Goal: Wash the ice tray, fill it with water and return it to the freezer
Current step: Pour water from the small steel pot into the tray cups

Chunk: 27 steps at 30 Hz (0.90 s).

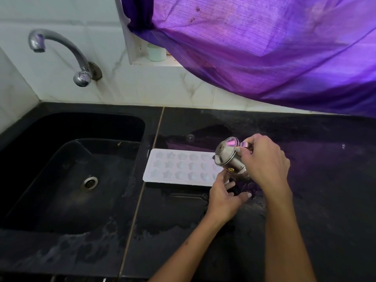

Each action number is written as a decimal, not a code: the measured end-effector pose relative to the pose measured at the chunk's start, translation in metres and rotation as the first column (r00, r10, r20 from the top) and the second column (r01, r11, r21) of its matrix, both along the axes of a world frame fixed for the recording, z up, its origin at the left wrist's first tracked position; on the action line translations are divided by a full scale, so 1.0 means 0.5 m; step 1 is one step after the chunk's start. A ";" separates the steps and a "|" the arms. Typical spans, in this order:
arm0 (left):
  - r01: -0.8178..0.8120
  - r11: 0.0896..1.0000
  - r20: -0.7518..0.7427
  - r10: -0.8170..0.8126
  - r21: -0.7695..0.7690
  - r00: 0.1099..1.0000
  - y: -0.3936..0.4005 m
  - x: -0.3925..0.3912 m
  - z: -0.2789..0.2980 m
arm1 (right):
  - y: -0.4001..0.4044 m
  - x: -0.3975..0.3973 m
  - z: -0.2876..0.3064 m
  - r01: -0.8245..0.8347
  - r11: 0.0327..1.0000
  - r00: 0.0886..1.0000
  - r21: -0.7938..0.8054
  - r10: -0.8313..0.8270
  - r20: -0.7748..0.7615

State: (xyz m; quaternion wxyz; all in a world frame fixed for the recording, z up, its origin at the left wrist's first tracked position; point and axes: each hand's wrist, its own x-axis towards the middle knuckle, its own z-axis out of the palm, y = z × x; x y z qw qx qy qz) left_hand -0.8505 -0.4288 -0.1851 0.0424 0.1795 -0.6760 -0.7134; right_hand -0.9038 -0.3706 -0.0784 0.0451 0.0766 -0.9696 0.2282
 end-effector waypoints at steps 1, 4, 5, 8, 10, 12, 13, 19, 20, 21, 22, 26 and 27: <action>-0.002 1.000 0.001 0.002 0.000 1.000 0.000 0.000 0.000 | -0.001 0.000 0.000 -0.001 1.000 1.000 0.004 0.001 0.000; -0.003 1.000 0.000 0.003 -0.003 1.000 0.000 -0.001 0.001 | -0.003 0.000 0.000 0.002 1.000 1.000 0.012 -0.002 0.002; -0.005 1.000 0.002 0.005 -0.001 1.000 -0.001 -0.001 0.002 | -0.003 -0.001 -0.001 0.004 1.000 1.000 0.012 -0.005 0.005; -0.004 1.000 0.007 0.004 0.012 1.000 -0.001 -0.001 0.004 | -0.003 -0.002 -0.004 0.008 1.000 1.000 0.009 -0.008 0.004; -0.002 1.000 0.010 0.001 0.015 1.000 -0.001 -0.002 0.005 | -0.003 -0.003 -0.006 0.009 1.000 1.000 0.001 -0.009 0.003; 0.000 1.000 0.015 0.000 0.010 1.000 -0.002 -0.003 0.004 | -0.003 -0.003 -0.006 0.009 1.000 1.000 -0.003 -0.009 0.003; 0.001 1.000 0.017 -0.001 0.006 1.000 -0.002 -0.003 0.004 | -0.002 -0.004 -0.006 0.009 1.000 1.000 -0.004 -0.009 0.003; -0.032 1.000 -0.001 0.032 0.000 1.000 -0.006 -0.004 -0.001 | 0.003 -0.003 -0.007 0.000 0.999 1.000 -0.042 0.000 -0.006; -0.042 0.999 -0.008 0.042 -0.002 0.999 -0.007 -0.004 -0.001 | 0.006 -0.003 -0.006 -0.005 0.998 1.000 -0.057 0.005 -0.001; -0.053 0.999 -0.017 0.052 -0.001 0.998 -0.009 -0.003 -0.001 | 0.008 -0.003 -0.004 -0.010 0.997 1.000 -0.076 0.011 0.007; -0.062 0.998 -0.025 0.063 0.002 0.998 -0.011 -0.003 -0.001 | 0.011 -0.003 -0.002 -0.014 0.995 1.000 -0.099 0.016 0.018; -0.101 0.995 -0.065 0.102 0.008 0.993 -0.019 -0.001 0.005 | 0.019 -0.005 0.005 -0.016 0.981 0.999 -0.196 0.024 0.042; -0.108 0.994 -0.075 0.109 0.010 0.991 -0.021 0.000 0.006 | 0.018 -0.005 0.007 -0.018 0.977 0.999 -0.210 0.026 0.037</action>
